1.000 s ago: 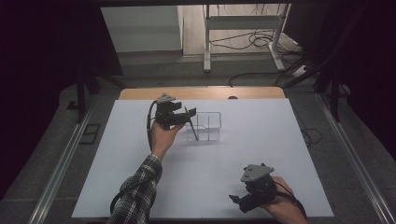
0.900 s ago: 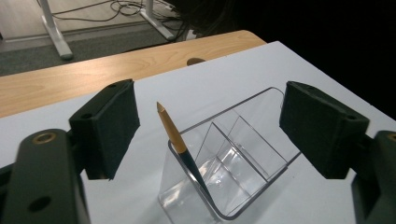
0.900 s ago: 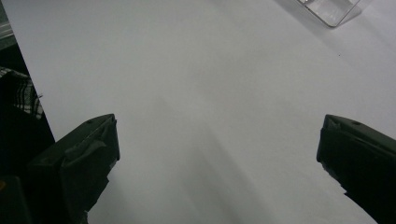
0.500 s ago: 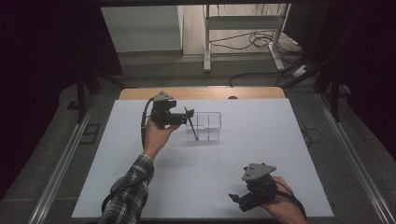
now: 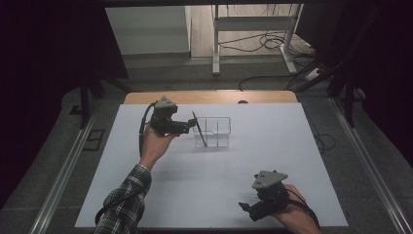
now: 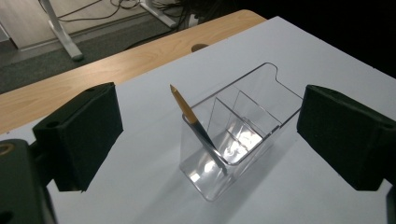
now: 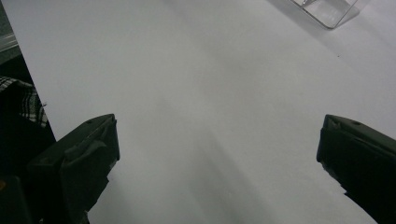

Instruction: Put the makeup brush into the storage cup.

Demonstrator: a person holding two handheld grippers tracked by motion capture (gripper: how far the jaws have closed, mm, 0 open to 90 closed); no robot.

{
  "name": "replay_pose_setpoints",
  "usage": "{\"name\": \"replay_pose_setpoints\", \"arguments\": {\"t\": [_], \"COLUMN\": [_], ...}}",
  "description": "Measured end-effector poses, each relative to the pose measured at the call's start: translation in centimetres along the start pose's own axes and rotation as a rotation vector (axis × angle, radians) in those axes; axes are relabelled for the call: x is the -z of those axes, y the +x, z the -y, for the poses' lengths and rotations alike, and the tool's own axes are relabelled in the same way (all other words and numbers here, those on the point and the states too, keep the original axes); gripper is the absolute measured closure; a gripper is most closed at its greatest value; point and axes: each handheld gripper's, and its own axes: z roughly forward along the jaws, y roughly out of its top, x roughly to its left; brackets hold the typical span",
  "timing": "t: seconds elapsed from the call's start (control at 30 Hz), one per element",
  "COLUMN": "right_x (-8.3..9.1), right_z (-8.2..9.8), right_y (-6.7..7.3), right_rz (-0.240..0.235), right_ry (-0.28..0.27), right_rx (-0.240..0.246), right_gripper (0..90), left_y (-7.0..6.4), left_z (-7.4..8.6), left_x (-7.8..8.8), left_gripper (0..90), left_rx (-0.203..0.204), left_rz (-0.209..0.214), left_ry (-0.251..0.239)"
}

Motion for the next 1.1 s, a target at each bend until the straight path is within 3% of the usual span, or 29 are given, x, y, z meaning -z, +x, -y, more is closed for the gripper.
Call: {"name": "replay_pose_setpoints", "arguments": {"t": [0.5, 1.1], "right_x": [0.0, -0.1], "right_z": [0.0, 0.0], "right_y": [-0.1, -0.1], "right_rz": [0.005, 0.003], "right_ry": [-0.007, -0.001], "right_rx": [-0.005, -0.016], "right_gripper": [0.0, 0.0], "left_y": [-0.9, -1.9], "left_z": [0.9, 2.7], "left_x": [2.0, 3.3], "left_gripper": [6.4, 4.4], "left_rx": [-0.035, -0.050], "left_rz": [-0.019, 0.011], "left_ry": [0.022, 0.032]}}
